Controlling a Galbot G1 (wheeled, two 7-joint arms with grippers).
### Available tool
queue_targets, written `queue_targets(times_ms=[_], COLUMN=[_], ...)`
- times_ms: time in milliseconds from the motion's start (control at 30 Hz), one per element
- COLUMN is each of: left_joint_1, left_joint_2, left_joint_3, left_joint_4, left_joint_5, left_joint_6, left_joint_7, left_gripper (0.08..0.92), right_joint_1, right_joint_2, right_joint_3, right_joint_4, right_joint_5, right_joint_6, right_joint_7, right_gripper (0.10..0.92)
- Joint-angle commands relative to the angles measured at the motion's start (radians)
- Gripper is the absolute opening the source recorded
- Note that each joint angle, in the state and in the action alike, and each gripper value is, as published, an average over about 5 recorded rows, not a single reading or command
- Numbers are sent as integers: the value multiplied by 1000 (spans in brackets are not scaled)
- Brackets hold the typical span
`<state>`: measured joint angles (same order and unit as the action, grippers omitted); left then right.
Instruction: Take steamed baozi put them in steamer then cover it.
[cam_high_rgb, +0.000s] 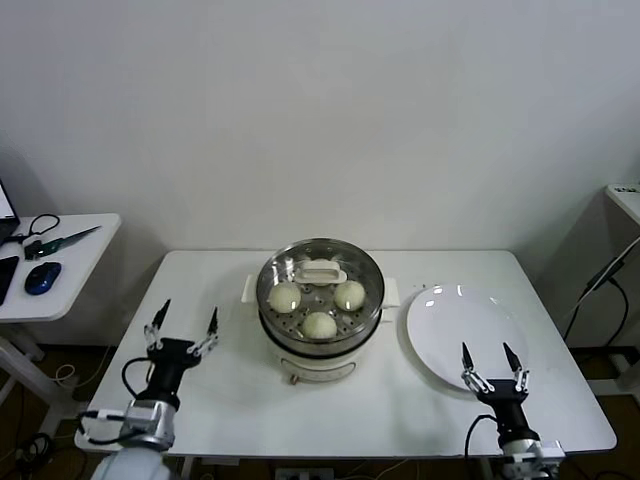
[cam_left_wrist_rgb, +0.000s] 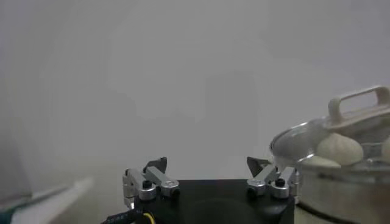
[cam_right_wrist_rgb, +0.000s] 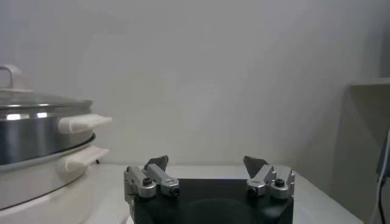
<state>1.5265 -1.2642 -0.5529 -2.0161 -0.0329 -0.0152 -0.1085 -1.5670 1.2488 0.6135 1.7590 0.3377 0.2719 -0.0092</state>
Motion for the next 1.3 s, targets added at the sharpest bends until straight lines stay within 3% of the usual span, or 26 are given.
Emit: queue_targets(times_ms=[33,300,1300], left_joint_1=[135,126,119], left_joint_2=[-4,-17,-31], left_joint_3=[-85,-56,-41], left_joint_4=[109,190,192], left_joint_5=[-229,-198,-193], left_joint_6=[-214,-244,-252], left_joint_7=[-18,1,19], left_gripper=[823,823,823], right_joint_1=[1,7,-4], right_joint_2=[0,-1,9], right_joint_3=[-7,-11,-14], right_joint_4=[-39,-47,-42], right_joint_5=[6,6,15], right_joint_6=[15,12,4], right_joint_7=[4,14,15], right_gripper=[823,823,823])
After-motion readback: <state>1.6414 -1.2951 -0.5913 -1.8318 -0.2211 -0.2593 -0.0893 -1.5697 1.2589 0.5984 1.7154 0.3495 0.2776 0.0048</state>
